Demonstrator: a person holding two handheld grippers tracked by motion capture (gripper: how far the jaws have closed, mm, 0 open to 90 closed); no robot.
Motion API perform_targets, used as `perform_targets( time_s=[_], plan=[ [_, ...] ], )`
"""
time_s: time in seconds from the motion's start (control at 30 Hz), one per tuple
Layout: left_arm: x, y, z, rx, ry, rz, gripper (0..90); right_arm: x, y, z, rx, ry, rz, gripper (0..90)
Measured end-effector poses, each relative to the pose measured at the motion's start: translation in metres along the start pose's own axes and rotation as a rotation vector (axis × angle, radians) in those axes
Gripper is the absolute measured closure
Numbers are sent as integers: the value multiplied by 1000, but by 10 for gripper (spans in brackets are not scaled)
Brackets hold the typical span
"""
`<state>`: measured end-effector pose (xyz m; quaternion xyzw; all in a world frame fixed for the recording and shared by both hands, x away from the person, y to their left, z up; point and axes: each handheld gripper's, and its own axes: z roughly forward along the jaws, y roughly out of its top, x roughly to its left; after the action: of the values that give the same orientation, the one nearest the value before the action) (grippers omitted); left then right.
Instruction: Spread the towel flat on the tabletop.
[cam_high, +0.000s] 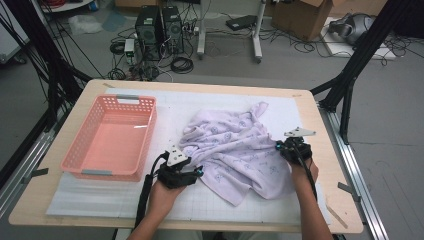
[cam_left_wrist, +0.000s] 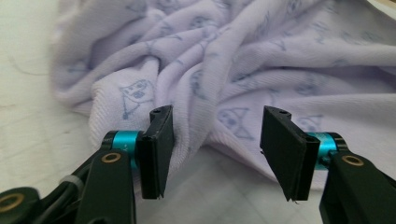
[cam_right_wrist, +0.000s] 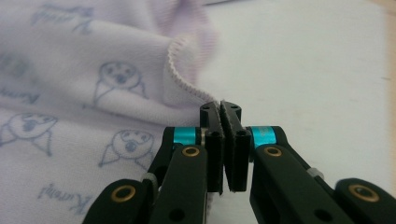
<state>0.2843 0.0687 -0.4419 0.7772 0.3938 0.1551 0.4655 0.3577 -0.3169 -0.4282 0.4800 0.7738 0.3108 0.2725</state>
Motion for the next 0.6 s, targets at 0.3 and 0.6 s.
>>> perform_targets(
  time_s=[0.3,0.6],
  plan=[
    [-29,-6,2,30,-114,61,502,-3,-9,-9,-55,-17,48,685],
    [-46,-6,18,101,-130,100,430,13,-35,-56,-140,43,26,609]
  ],
)
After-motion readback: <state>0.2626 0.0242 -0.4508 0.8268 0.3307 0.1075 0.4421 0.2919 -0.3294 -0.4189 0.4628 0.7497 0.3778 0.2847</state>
